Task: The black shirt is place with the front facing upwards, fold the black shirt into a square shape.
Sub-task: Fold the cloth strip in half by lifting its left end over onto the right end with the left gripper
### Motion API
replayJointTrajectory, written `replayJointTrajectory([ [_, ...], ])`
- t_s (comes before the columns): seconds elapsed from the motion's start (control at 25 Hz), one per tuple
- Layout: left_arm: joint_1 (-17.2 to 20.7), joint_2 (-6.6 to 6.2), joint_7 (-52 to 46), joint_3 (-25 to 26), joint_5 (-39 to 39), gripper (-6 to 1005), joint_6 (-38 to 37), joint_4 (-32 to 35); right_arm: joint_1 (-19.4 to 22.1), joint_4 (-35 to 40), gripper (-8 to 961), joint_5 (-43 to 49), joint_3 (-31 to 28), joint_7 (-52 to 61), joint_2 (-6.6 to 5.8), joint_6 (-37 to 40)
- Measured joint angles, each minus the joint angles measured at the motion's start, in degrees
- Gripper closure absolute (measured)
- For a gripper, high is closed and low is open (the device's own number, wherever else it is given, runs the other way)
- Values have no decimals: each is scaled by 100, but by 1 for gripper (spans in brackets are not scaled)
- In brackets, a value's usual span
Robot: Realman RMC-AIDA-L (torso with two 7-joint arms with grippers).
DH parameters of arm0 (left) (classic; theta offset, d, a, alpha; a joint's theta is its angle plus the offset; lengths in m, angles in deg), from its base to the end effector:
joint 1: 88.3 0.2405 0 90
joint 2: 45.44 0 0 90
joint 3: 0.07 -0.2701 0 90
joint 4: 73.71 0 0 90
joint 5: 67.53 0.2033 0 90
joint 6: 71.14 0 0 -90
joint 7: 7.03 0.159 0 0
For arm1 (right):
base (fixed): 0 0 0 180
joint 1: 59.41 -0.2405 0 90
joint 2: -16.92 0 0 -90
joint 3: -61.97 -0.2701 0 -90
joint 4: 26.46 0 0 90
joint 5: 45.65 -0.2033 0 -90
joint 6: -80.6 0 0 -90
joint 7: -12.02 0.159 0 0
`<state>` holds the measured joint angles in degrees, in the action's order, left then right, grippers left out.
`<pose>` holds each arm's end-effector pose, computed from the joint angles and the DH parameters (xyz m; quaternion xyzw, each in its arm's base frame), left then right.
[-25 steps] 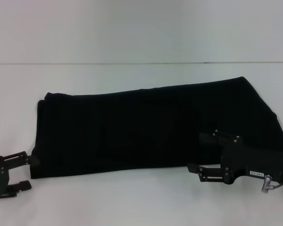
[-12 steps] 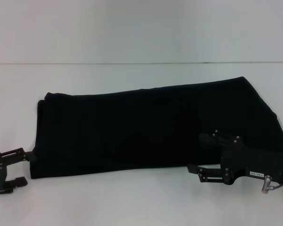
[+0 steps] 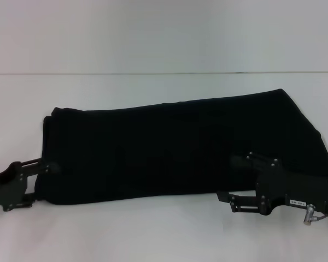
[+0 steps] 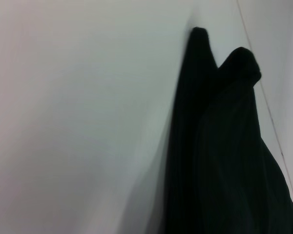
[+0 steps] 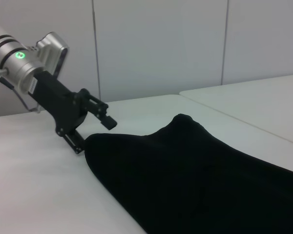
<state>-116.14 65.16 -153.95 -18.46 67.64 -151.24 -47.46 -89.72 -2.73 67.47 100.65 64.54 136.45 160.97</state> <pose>-0.3760 0.3179 0.0249 -0.5361 -0.8007 -0.2412 0.1153 0.2851 0.3232 -0.0624 -0.9528 0.1112 0.2160 0.1821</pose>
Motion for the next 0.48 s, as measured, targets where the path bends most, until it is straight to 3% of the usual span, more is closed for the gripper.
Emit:
replayJointTrajectory([
  [0.48, -167, -28, 37, -178, -1, 185, 98, 27, 0, 0, 31, 0, -2, 10, 0, -5],
])
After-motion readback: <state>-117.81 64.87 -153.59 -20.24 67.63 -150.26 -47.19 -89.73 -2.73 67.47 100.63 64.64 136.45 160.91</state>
